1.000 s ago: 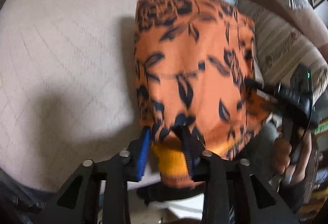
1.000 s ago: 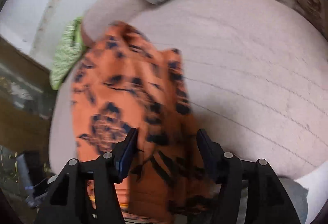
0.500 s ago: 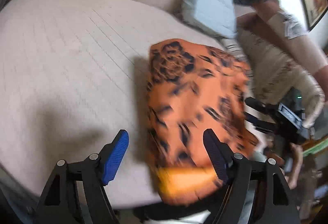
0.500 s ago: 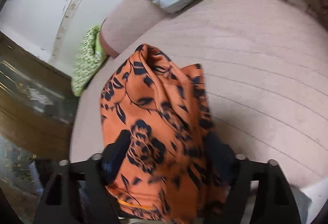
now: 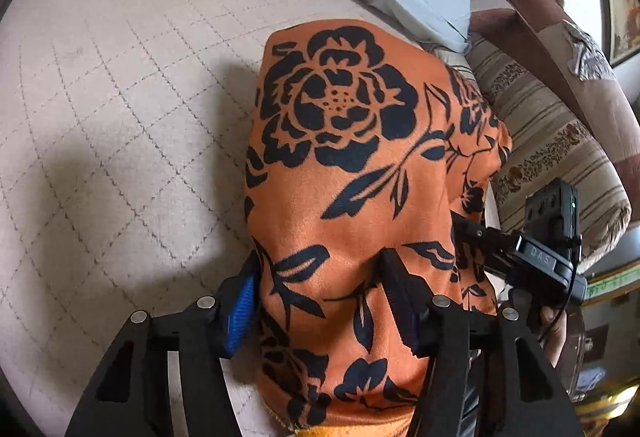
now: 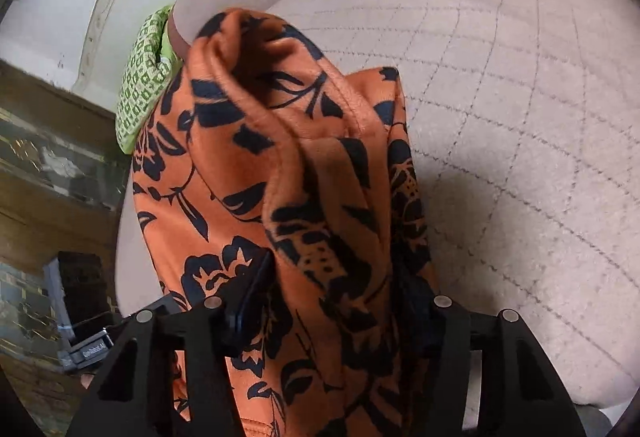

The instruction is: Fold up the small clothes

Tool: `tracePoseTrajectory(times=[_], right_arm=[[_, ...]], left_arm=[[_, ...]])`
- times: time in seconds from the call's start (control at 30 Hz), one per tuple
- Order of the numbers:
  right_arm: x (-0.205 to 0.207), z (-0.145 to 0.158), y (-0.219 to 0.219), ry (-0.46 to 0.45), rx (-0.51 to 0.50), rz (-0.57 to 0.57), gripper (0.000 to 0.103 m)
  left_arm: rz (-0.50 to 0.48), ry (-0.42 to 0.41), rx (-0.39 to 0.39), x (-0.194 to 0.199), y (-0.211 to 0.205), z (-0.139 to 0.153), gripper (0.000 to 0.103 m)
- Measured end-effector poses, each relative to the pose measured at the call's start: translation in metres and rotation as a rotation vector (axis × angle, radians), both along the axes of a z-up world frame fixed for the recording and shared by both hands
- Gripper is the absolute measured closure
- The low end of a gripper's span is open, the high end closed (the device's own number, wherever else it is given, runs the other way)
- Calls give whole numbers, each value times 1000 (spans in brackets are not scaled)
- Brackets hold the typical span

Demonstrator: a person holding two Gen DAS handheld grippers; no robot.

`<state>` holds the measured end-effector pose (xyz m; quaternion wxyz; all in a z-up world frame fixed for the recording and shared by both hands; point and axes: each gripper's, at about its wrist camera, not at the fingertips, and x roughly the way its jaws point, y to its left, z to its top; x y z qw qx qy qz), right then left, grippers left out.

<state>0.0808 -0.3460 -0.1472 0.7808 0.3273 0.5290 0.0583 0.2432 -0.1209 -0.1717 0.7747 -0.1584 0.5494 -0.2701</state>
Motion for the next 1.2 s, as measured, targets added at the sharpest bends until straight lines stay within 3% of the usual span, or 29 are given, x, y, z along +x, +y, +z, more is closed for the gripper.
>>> tracePoseTrajectory(times=[0.07,0.13,0.17,0.23,0.4,0.57,0.7,0.8,0.9,1.03,1.13,1.2], right_arm=[[2,-1,-1,-1,0,9,51],[1,0,2,-4,-19,25,63],[1,2,0,-6,-21,30,73],[-2,12,7,-38,-48,49,78],[-8,40,27,-79,-111,59,81],[-15,80,47,-151,-113,50,81],[3,108,64,-205,-103,59,81],[25,117,68,-221,-93,62,81],[47,98,70,-182,-52,54,81],[61,36,90,-50,54,69,79],[60,3,100,-3,80,78,68],[54,5,94,-19,73,68,52]], left_arm=[[-2,-8,23,1,-5,0,51],[-8,-33,28,-2,-5,5,70],[-9,-41,18,-3,-3,9,74],[0,-43,-22,-6,2,20,81],[11,-78,-66,-14,20,46,82],[18,-133,-104,-13,48,86,82],[23,-190,-110,-3,66,123,82],[5,-201,-74,17,74,131,82],[20,-135,-12,44,86,108,80],[65,-56,110,53,110,60,72],[101,-24,71,48,128,48,60],[109,-54,59,47,134,56,57]])
